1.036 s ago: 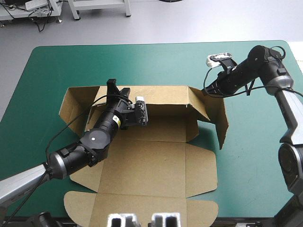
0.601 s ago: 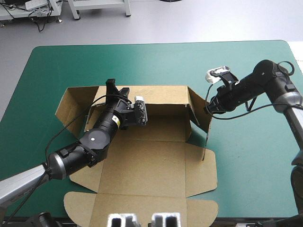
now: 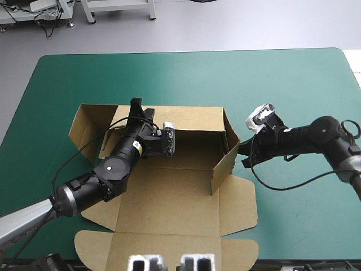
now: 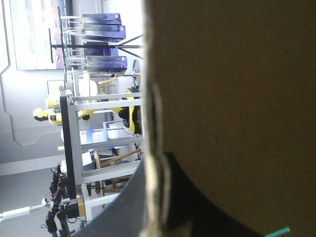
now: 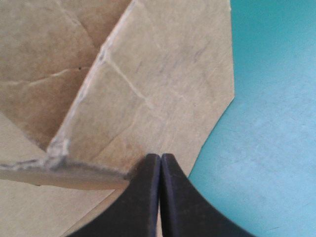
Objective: Fold the box
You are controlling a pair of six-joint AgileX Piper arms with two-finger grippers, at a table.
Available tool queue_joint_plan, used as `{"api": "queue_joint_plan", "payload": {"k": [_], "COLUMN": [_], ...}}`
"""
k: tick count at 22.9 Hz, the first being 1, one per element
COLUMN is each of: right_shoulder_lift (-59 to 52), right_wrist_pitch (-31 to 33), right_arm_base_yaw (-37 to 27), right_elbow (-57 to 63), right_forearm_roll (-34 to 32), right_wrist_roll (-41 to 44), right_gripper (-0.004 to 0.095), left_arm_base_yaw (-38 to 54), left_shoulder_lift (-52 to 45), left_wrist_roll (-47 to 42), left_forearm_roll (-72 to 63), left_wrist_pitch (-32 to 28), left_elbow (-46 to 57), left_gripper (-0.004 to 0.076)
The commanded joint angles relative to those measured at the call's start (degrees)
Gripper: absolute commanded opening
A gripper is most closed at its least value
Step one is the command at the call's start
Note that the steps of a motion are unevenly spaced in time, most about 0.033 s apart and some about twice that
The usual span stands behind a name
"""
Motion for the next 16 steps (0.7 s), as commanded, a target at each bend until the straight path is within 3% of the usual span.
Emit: {"api": "queue_joint_plan", "payload": {"k": [1, 3, 8, 16], "right_shoulder_lift": [-7.1, -8.9, -8.8, -8.9], "right_wrist_pitch": [-9.3, -9.6, -6.4, -2.5], "right_arm_base_yaw": [-0.4, -0.4, -0.4, -0.4], "right_elbow": [5.3, 7.7, 7.6, 2.6], "right_forearm_roll": [9.1, 14.6, 19.4, 17.5], "right_wrist_roll": [-9.6, -14.8, -17.0, -14.1], "right_gripper": [-0.0025, -0.0025, -0.0025, -0.0025], "left_arm_base_yaw": [-2.1, -2.3, -2.3, -2.3], "left_shoulder_lift": [-1.6, -1.6, -1.6, 0.8], "left_wrist_roll": [4.0, 4.0, 4.0, 5.8], "left_forearm_roll": [0.1, 0.1, -0.2, -4.2], "left_wrist_pitch": [0.6, 0.4, 0.3, 2.1], "left_elbow": [-1.0, -1.0, -2.6, -6.7], "left_gripper": [-0.0009, -0.0009, 0.0014, 0.0014]}}
